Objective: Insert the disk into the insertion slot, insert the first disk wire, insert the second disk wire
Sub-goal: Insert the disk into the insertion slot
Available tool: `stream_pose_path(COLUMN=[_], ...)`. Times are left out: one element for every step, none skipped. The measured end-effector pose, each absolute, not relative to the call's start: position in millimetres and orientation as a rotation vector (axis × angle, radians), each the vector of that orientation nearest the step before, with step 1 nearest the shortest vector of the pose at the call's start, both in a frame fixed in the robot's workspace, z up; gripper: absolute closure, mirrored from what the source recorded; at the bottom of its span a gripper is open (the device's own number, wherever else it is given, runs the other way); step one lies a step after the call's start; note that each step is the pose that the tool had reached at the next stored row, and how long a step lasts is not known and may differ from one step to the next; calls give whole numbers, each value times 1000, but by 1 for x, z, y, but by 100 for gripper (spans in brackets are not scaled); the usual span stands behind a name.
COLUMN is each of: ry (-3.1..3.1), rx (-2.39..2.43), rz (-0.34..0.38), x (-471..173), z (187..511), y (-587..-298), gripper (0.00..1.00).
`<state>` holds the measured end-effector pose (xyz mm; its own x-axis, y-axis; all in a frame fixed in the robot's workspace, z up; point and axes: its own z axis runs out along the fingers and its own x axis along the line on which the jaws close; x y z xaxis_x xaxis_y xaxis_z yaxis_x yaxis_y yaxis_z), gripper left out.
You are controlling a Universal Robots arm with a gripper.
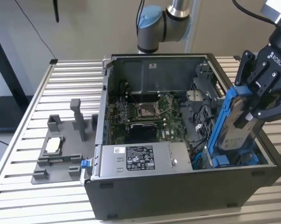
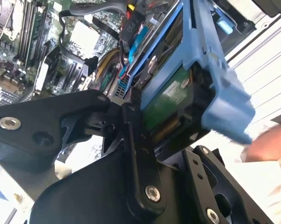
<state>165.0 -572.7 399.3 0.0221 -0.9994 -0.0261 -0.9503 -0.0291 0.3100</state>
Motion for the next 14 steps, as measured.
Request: stream_pose_path(ry=[-2029, -2027, -2026, -2026, -2024, -2023, -2021, -2020, -2020, -2020, -2020, -2019, -2019, -2019], rx=[2083, 2080, 2079, 2078, 2077, 2076, 2076, 2074, 2073, 2073, 2073, 2072, 2072, 2072], rz=[-358, -361, -362, -364, -368, -372, -375, -376, -375, -376, -376, -377, -377, -378], x=[165, 165, 166, 166, 166, 166, 167, 167, 167, 167, 167, 167, 167, 167], z=[399, 397, 396, 395, 395, 396, 399, 403, 408, 413, 418, 422, 427, 431], y=[-573, -573, -573, -573, -573, -573, -573, -573, -573, -573, -573, -573, -573, -573], gripper=[68, 68, 68, 68, 68, 68, 68, 68, 68, 68, 68, 68, 68, 68])
